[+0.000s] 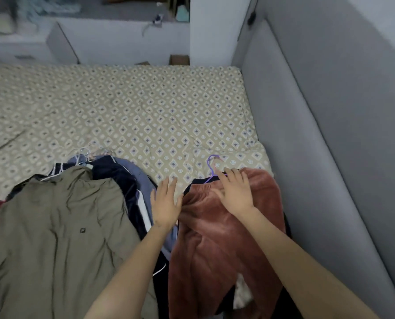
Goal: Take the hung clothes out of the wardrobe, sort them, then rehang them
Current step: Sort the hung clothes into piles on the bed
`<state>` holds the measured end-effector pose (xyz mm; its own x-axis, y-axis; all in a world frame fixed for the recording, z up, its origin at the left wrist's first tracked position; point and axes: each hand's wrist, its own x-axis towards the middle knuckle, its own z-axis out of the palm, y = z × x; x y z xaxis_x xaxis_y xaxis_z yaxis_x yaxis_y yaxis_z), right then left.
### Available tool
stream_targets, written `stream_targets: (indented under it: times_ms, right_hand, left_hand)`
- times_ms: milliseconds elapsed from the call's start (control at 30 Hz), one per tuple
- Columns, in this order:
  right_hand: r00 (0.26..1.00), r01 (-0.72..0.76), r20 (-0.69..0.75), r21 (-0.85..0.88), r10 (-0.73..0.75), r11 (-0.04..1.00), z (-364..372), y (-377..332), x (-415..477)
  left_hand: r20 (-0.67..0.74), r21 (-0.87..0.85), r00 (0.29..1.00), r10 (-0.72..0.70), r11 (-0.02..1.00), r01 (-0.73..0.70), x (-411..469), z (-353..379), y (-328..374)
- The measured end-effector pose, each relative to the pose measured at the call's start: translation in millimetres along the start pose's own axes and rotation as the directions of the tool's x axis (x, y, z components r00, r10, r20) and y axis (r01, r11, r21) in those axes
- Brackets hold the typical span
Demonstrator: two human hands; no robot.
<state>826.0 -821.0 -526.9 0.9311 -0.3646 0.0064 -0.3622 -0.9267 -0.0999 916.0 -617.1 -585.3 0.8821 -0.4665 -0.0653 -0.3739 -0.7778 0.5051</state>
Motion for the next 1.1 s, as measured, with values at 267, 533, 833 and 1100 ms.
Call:
stream_targets:
  times_ms: [267, 533, 833, 1100]
  right_hand:
    - [0.995, 0.095, -0.04, 0.07, -0.092, 0.993, -61.7, -63.1, -101.0]
    - [0.982, 0.189, 0.005, 0.067, -0.19, 0.98, -99.6, -131.5, -167.0]
    - [0.952, 0.301, 0.041, 0.033, -0.302, 0.953, -118.8, -207.9, -179.2]
    - [0.947, 0.309, 0.079, 0.023, -0.31, 0.951, -112.4, -299.6, -164.0]
  left_hand:
    - [-0.068, 0.193, 0.995, -0.067, 0.978, 0.079, -141.2, -68.7, -10.6]
    - [-0.214, 0.191, 0.972, -0.094, 0.972, 0.137, -231.6, -147.9, -41.3]
    - [-0.318, 0.153, 0.93, -0.182, 0.959, 0.24, -267.3, -214.5, -87.9]
    - [-0.294, 0.148, 0.924, -0.243, 0.944, 0.295, -267.2, -262.9, -170.7]
